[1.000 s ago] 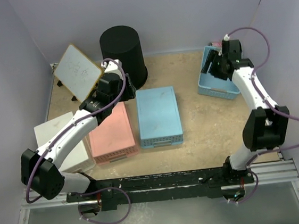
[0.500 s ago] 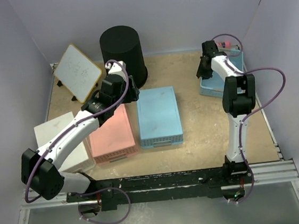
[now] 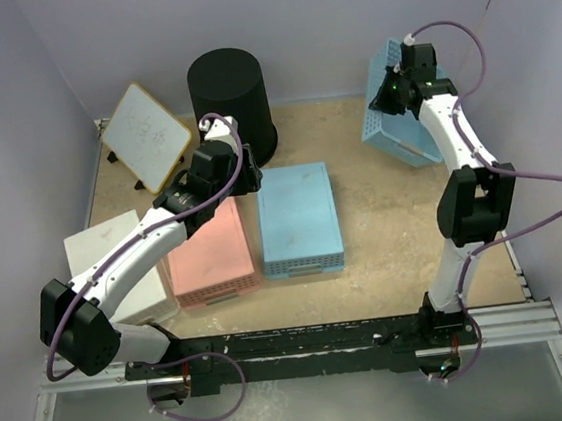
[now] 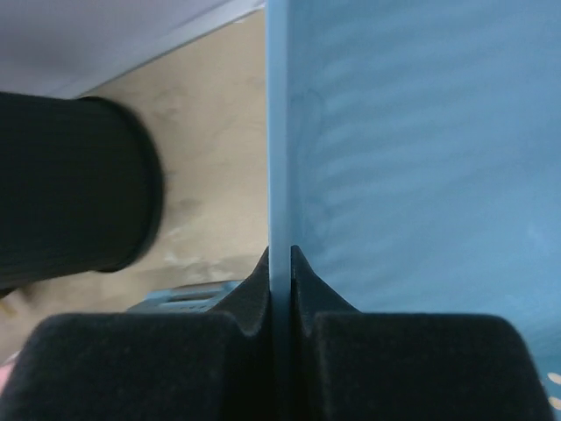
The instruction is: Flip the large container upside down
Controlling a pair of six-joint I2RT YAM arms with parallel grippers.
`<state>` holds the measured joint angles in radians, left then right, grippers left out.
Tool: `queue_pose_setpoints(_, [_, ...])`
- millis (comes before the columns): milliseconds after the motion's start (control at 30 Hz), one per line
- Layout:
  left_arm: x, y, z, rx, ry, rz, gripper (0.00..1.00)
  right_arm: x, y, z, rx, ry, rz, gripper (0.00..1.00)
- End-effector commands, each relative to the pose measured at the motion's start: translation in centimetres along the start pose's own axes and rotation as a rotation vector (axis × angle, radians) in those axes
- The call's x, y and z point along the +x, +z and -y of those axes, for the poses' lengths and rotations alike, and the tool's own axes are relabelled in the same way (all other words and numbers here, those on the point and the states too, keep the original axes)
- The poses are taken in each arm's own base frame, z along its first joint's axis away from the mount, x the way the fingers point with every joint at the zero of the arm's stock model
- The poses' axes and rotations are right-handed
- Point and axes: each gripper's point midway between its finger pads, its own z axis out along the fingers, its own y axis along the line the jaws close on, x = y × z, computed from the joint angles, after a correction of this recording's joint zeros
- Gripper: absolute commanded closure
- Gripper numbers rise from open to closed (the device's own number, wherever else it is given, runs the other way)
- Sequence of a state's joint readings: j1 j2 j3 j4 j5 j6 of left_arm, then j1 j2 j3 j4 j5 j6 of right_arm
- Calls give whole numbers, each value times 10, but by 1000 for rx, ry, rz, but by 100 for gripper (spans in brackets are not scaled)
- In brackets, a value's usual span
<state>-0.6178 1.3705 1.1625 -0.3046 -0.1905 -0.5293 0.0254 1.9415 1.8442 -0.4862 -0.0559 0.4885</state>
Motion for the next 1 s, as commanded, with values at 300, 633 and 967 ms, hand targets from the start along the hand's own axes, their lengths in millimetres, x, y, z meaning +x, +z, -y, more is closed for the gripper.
queue_pose_setpoints(300, [-12,-10,-1,-6,28,44,52,3,-77,-145,-953,237,-88,100])
queue_pose_setpoints(633, [-8,-11,-2,-5,24,42,52,22,-82,-126,-1187,459,-195,100])
queue_pose_setpoints(967, [-7,-10,-3,-9,26,37,52,49,-48,-57,-1027,595,-216,84])
